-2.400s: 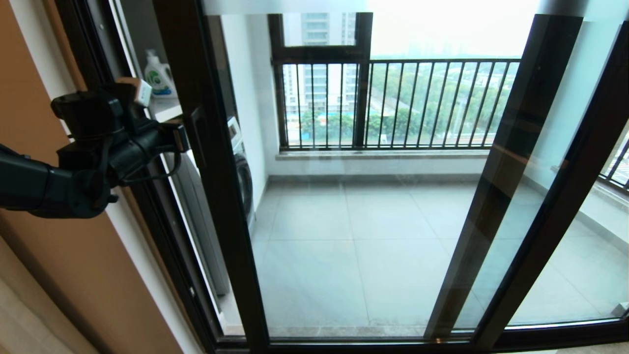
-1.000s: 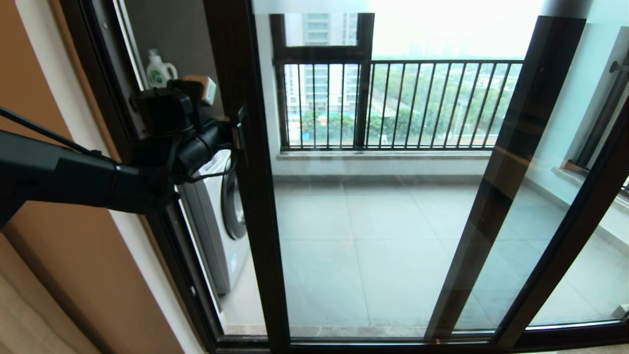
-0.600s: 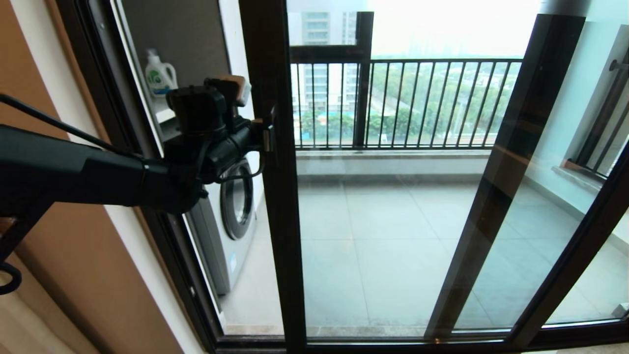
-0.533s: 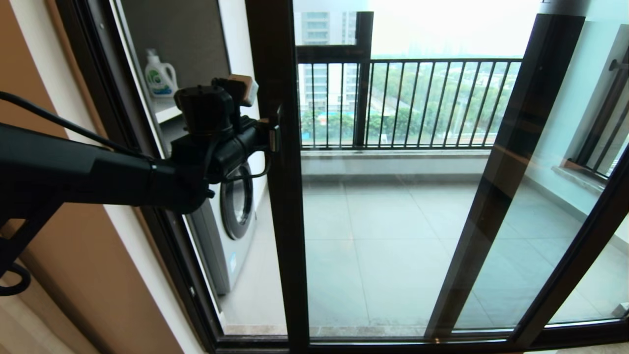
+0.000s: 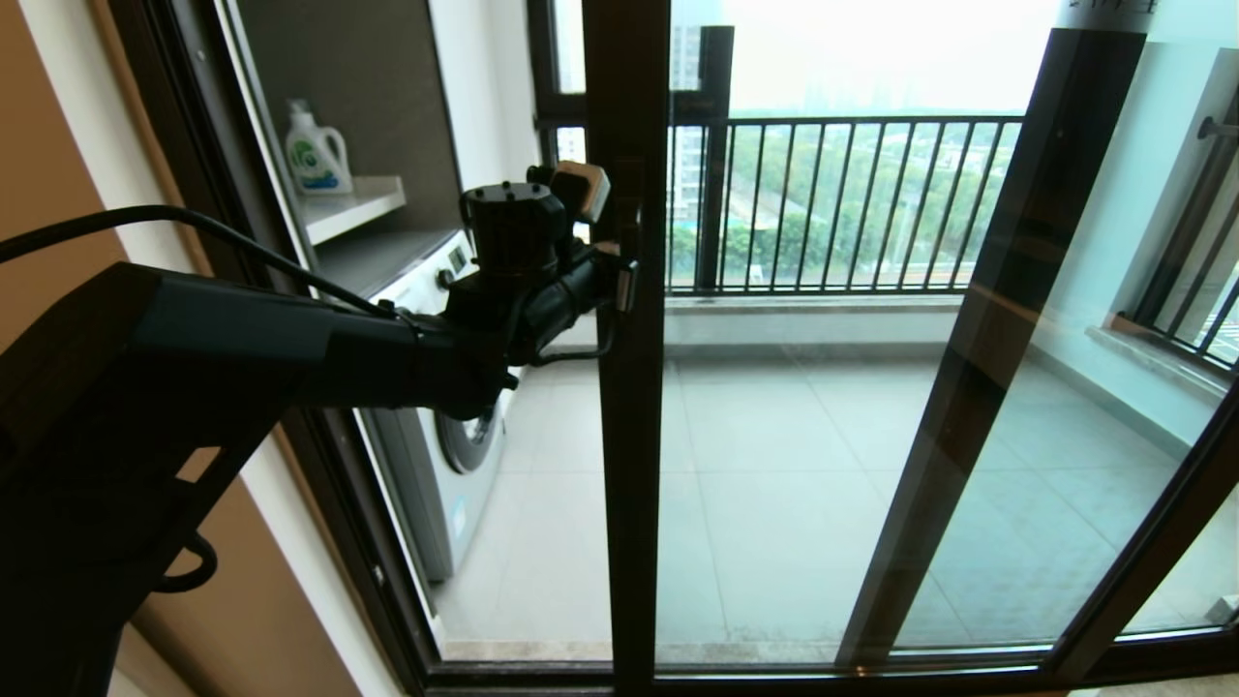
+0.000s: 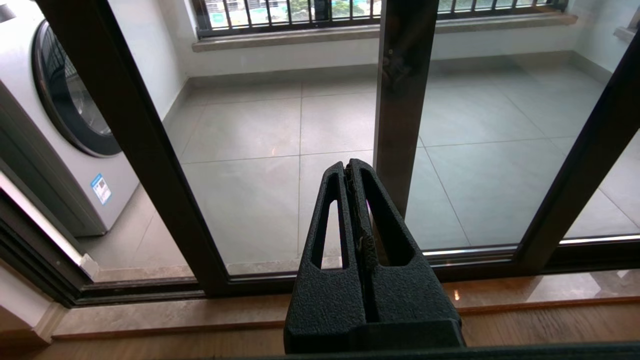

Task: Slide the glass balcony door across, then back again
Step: Open the slid door

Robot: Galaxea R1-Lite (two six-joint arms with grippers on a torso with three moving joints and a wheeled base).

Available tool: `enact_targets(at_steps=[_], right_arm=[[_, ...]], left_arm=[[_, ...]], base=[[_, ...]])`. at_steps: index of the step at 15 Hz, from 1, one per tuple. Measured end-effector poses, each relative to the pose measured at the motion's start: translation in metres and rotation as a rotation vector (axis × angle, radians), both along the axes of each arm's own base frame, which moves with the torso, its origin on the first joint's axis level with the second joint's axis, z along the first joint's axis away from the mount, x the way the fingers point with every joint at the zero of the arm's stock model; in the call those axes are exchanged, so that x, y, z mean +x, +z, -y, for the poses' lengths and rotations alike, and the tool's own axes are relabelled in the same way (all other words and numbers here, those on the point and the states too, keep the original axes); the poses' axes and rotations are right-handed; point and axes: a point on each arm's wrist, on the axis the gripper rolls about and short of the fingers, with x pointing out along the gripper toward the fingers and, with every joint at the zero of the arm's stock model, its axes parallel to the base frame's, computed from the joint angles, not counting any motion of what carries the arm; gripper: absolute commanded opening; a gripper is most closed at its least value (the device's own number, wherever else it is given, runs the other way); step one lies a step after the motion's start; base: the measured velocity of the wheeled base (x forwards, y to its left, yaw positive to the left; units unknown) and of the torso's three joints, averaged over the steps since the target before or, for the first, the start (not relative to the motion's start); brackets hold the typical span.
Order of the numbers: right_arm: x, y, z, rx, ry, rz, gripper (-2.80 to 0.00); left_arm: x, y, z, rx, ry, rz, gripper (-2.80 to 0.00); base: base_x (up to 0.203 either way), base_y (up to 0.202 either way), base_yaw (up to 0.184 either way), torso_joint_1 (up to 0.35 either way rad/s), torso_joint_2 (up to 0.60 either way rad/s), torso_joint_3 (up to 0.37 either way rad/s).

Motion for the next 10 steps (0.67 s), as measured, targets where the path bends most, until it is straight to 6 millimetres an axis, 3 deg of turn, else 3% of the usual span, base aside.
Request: enact_targets(at_steps=[5, 10], right_arm=[[0.0, 0.0, 0.0, 0.0, 0.0, 0.0, -2.8], [0.0, 0.0, 0.0, -0.001, 0.0, 0.0, -2.8]], left_arm=[[-0.004, 0.002, 0.0, -0.003, 0.018, -0.007, -2.8], [-0.042, 0.02, -0.029, -0.051, 0.024, -0.051, -2.8]], base=[[0.0, 0.0, 0.0, 0.0, 0.0, 0.0], [0.0, 0.0, 0.0, 0.0, 0.0, 0.0]])
